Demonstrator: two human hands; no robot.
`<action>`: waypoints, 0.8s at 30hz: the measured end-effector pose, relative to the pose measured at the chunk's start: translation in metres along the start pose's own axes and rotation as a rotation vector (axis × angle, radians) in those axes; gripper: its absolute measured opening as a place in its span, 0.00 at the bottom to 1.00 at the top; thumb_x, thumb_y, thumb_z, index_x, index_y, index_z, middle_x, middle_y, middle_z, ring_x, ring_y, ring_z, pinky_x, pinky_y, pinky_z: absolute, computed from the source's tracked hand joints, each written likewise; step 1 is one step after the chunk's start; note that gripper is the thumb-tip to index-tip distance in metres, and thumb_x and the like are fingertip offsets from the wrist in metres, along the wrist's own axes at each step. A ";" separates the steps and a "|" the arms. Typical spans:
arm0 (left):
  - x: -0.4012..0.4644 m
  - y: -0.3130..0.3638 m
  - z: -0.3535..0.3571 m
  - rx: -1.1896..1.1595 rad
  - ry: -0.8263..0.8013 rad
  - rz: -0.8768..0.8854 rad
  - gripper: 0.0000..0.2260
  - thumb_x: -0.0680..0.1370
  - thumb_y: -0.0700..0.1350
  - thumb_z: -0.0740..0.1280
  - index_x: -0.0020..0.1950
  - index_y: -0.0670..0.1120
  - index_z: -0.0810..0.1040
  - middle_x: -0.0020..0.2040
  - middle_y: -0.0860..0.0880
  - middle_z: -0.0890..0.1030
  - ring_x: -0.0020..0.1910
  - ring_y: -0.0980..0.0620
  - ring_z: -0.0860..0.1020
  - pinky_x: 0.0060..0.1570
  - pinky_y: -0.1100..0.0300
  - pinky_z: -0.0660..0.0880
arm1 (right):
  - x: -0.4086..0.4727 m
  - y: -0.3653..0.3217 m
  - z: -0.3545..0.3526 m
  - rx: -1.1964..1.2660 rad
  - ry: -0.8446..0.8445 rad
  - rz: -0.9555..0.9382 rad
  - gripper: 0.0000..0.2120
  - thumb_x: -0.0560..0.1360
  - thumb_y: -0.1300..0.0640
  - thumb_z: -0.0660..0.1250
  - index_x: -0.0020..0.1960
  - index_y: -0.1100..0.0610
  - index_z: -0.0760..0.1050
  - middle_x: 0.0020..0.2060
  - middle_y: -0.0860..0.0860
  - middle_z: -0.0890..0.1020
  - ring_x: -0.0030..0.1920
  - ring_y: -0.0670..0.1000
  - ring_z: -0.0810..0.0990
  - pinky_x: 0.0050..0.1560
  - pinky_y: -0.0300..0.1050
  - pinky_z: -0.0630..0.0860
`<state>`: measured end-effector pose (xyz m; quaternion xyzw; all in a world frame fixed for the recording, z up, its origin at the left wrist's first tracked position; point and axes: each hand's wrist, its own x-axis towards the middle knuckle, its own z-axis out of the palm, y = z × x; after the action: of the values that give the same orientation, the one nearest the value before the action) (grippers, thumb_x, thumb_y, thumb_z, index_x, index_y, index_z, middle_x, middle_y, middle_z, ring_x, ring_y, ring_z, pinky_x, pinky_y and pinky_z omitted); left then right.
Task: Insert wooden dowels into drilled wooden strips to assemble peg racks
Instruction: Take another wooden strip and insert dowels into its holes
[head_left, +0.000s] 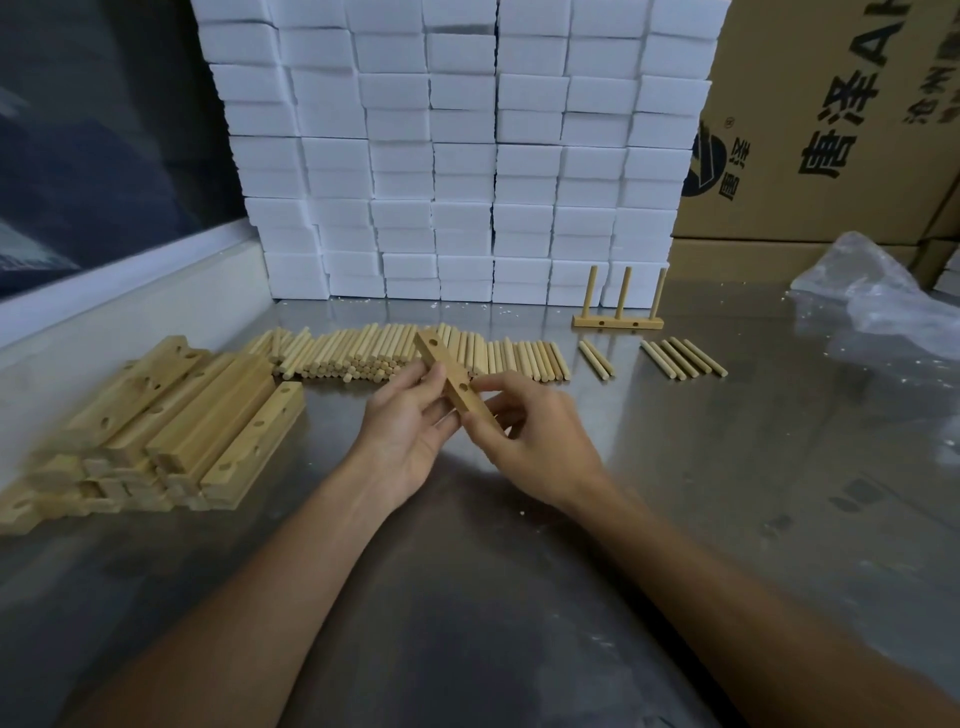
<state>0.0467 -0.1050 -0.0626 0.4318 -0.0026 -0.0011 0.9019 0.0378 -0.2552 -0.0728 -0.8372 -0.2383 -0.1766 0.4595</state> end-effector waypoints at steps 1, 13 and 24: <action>0.000 -0.001 -0.001 0.010 -0.003 -0.006 0.10 0.82 0.37 0.62 0.61 0.41 0.78 0.51 0.42 0.84 0.49 0.47 0.85 0.44 0.56 0.82 | -0.001 0.001 0.001 0.023 0.007 0.017 0.16 0.76 0.54 0.71 0.62 0.53 0.77 0.42 0.44 0.84 0.41 0.42 0.82 0.42 0.40 0.82; 0.001 -0.001 -0.005 0.031 0.073 -0.098 0.11 0.84 0.41 0.59 0.61 0.40 0.77 0.45 0.43 0.82 0.37 0.50 0.78 0.32 0.61 0.78 | 0.029 0.039 -0.033 -0.264 0.168 0.138 0.08 0.79 0.55 0.67 0.57 0.55 0.79 0.45 0.44 0.80 0.45 0.42 0.79 0.51 0.39 0.79; 0.011 -0.001 -0.011 0.026 0.051 -0.136 0.11 0.84 0.42 0.59 0.56 0.39 0.79 0.44 0.43 0.82 0.33 0.51 0.78 0.32 0.59 0.78 | 0.092 0.100 -0.086 -0.618 0.128 0.651 0.07 0.77 0.58 0.65 0.46 0.63 0.76 0.44 0.59 0.81 0.43 0.57 0.80 0.38 0.47 0.74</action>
<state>0.0574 -0.0970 -0.0704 0.4427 0.0497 -0.0513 0.8938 0.1635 -0.3529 -0.0499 -0.9538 0.1302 -0.1371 0.2334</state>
